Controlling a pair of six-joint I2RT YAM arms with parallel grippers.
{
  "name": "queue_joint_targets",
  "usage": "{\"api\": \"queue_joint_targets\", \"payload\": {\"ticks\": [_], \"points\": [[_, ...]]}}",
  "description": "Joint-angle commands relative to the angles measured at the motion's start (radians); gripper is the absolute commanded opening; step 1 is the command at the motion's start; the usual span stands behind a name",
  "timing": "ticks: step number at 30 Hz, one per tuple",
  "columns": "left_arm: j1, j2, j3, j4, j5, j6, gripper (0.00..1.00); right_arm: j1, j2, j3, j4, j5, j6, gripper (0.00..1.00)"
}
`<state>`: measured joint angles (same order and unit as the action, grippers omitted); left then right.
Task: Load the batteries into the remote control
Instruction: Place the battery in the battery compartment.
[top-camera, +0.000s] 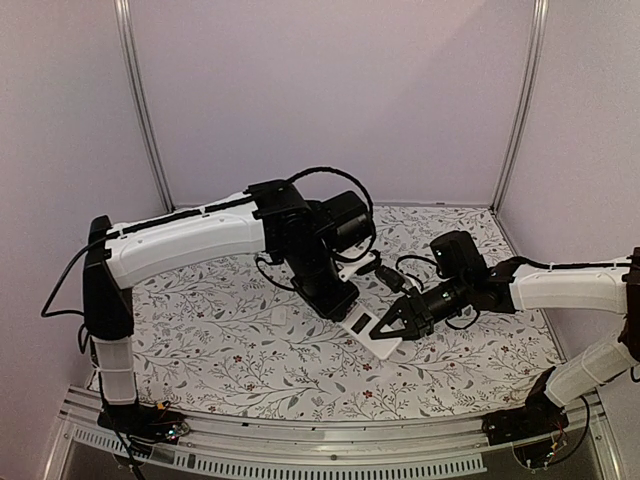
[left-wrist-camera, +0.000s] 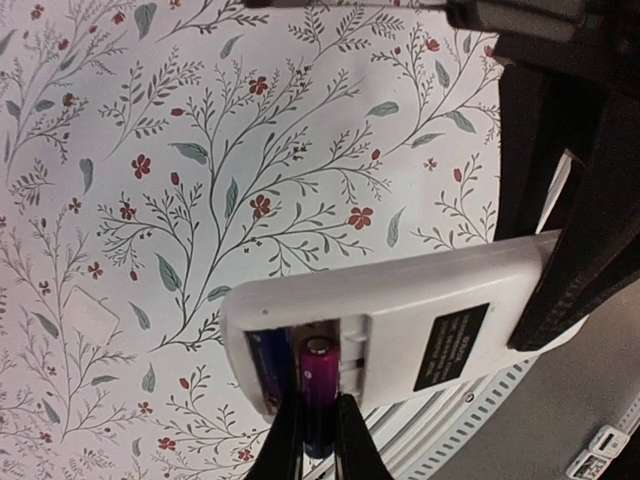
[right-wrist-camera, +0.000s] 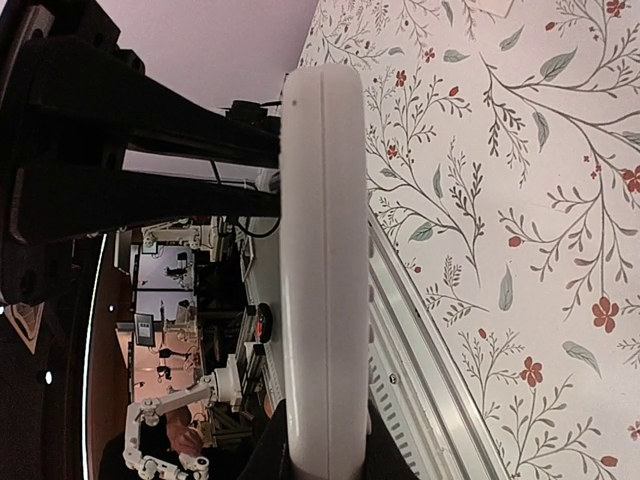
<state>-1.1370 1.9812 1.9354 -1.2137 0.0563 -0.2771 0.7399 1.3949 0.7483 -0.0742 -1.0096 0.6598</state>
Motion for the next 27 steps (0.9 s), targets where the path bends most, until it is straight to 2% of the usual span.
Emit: {"api": "queue_joint_targets", "payload": {"ticks": [1, 6, 14, 22, 27], "points": [[-0.015, 0.038, 0.042, -0.012, -0.017, 0.014, 0.04, 0.019, 0.006, -0.004, 0.058, -0.05, 0.0, 0.0], [-0.015, 0.056, 0.068, -0.03, -0.027, 0.015, 0.09, 0.023, 0.006, -0.008, 0.064, -0.052, 0.003, 0.0], [-0.015, 0.051, 0.073, -0.042, -0.046, 0.016, 0.21, 0.023, 0.003, -0.012, 0.095, -0.061, 0.016, 0.0], [-0.011, 0.03, 0.067, -0.044, -0.053, 0.018, 0.24, 0.023, -0.015, -0.016, 0.11, -0.07, 0.045, 0.0], [-0.002, -0.002, 0.074, -0.031, -0.082, 0.023, 0.31, 0.024, -0.013, -0.019, 0.116, -0.076, 0.056, 0.0]]}}
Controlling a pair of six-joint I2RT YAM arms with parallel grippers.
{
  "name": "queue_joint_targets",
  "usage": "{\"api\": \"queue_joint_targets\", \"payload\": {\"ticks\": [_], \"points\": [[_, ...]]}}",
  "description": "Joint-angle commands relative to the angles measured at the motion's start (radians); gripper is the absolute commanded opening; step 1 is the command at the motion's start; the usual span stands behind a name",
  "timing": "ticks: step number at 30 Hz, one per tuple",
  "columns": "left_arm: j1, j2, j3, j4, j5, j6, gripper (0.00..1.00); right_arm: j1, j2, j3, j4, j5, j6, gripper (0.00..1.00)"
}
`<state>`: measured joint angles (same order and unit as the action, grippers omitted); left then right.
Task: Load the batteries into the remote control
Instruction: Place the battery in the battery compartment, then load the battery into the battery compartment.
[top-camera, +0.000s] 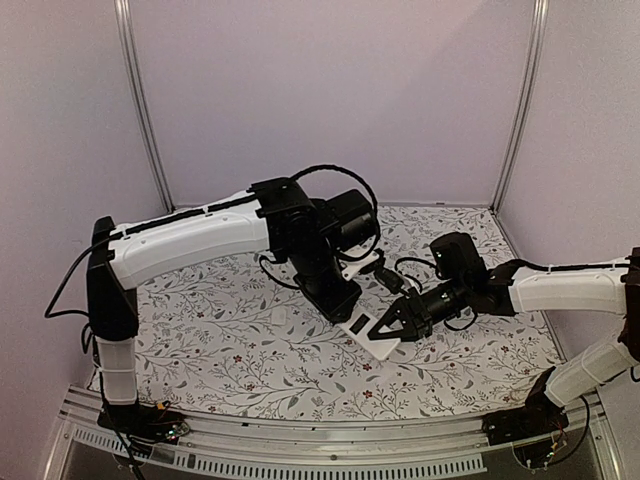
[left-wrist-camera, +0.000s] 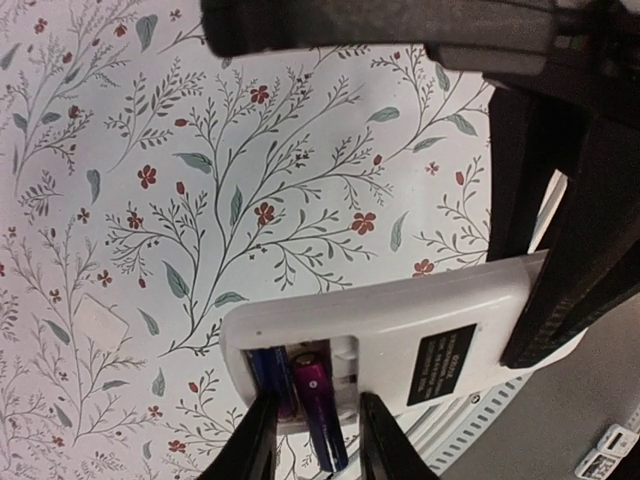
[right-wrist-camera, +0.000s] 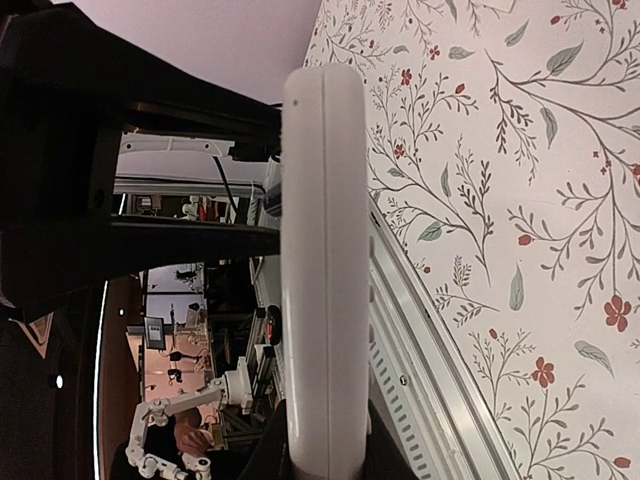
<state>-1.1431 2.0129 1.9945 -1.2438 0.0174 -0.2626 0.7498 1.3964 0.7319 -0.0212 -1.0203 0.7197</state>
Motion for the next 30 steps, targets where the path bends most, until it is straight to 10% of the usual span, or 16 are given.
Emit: {"api": "queue_joint_targets", "payload": {"ticks": [1, 15, 21, 30], "points": [[0.007, -0.045, 0.017, 0.006, -0.043, 0.012, 0.34, 0.013, -0.014, -0.003, 0.061, -0.066, -0.003, 0.0], [0.045, -0.247, -0.067, 0.151, 0.066, 0.085, 0.58, 0.011, -0.018, -0.002, 0.061, -0.078, 0.007, 0.0], [0.054, -0.517, -0.425, 0.383, 0.103, 0.302, 0.99, 0.012, -0.032, 0.006, 0.06, -0.121, 0.007, 0.0], [0.054, -0.634, -0.684, 0.575, 0.15, 0.396, 0.99, 0.027, -0.043, 0.015, 0.059, -0.174, 0.007, 0.0]]}}
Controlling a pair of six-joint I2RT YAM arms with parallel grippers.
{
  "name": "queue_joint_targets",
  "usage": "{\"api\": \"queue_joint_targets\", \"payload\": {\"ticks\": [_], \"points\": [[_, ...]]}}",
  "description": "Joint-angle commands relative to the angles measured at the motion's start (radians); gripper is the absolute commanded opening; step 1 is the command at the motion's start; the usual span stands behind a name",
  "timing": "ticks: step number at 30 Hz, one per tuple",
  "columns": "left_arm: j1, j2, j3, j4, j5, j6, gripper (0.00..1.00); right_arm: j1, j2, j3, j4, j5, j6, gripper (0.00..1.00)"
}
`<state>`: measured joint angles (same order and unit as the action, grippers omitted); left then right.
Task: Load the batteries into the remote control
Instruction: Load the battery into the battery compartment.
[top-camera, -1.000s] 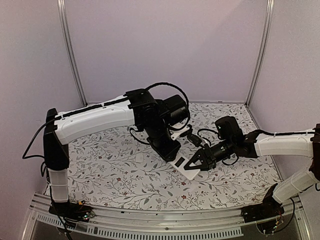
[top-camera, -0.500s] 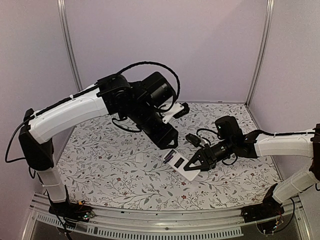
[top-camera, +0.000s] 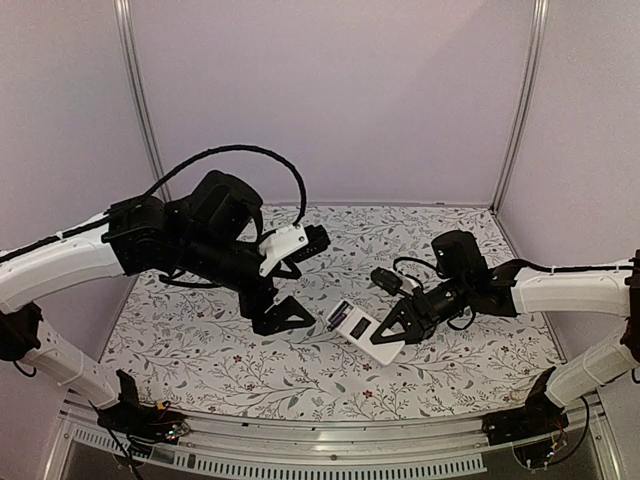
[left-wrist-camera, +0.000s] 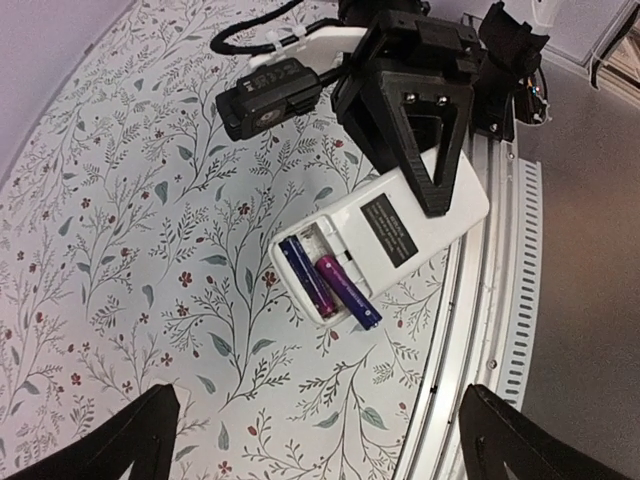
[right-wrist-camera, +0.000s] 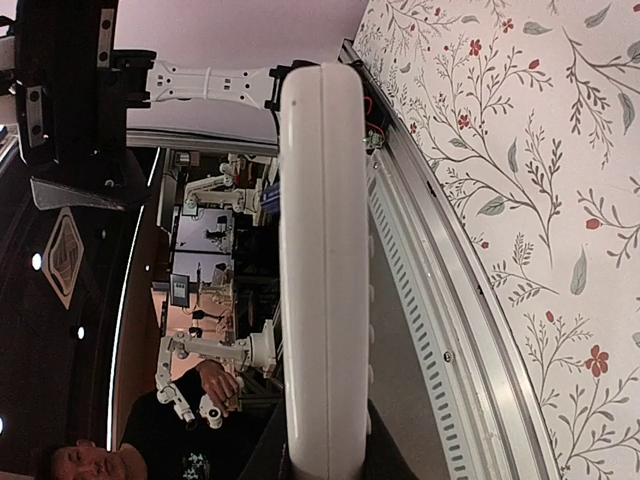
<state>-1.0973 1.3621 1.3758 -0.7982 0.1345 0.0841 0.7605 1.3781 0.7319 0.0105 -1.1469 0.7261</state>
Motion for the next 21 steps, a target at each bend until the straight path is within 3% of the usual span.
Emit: {"api": "queue_joint_targets", "payload": {"ticks": [1, 21], "points": [[0.008, 0.021, -0.075, 0.148, 0.041, 0.042, 1.0, 0.021, -0.028, 0.018, 0.028, -0.051, 0.0, 0.0], [0.008, 0.074, -0.12, 0.2, 0.165, 0.069, 0.99, 0.066, -0.05, 0.023, 0.028, -0.079, -0.007, 0.0]]}}
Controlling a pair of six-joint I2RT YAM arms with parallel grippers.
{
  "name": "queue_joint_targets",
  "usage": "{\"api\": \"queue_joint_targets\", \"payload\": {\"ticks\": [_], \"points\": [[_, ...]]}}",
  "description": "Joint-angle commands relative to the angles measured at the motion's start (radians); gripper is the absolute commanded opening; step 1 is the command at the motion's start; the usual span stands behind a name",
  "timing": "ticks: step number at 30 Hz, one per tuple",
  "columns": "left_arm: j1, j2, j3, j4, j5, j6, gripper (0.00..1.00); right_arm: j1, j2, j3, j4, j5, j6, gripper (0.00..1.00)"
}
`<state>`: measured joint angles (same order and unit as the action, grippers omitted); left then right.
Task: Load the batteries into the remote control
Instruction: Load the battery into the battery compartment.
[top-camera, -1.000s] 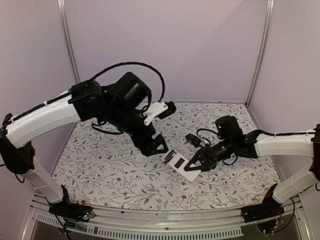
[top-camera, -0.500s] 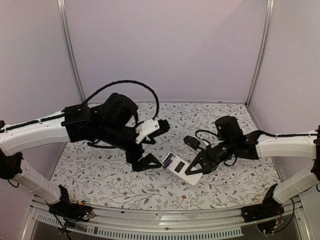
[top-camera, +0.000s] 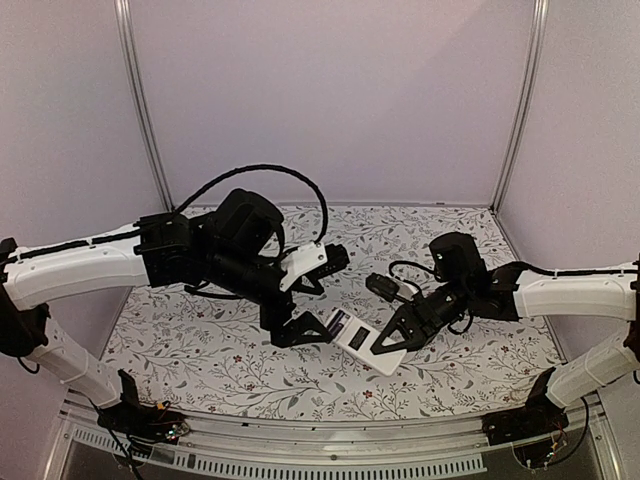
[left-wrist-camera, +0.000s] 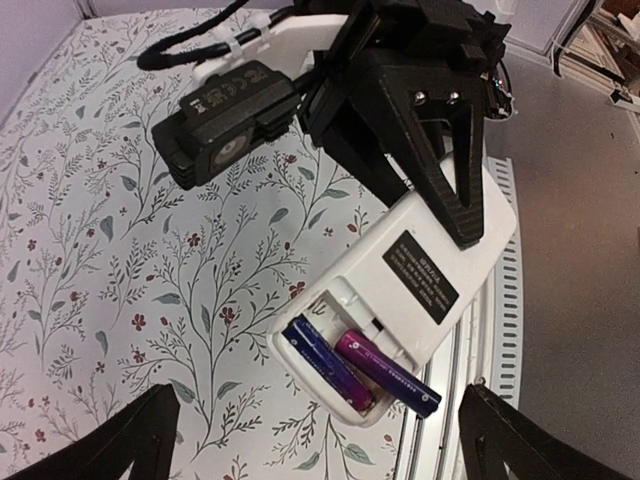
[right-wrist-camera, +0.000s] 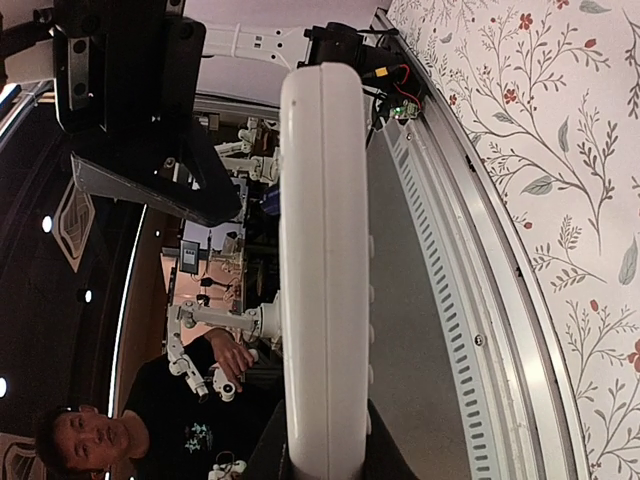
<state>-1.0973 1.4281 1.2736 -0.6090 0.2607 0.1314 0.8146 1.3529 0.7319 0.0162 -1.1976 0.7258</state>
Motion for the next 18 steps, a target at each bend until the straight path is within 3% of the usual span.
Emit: {"api": "queue_joint_targets", "payload": {"ticks": [1, 18], "points": [[0.008, 0.008, -0.021, 0.012, 0.042, 0.023, 0.99, 0.014, -0.024, 0.023, 0.022, -0.029, -0.008, 0.0], [0.013, 0.031, -0.02, 0.005, 0.098, 0.025, 0.99, 0.037, -0.028, 0.024, 0.022, -0.038, -0.017, 0.0]]}}
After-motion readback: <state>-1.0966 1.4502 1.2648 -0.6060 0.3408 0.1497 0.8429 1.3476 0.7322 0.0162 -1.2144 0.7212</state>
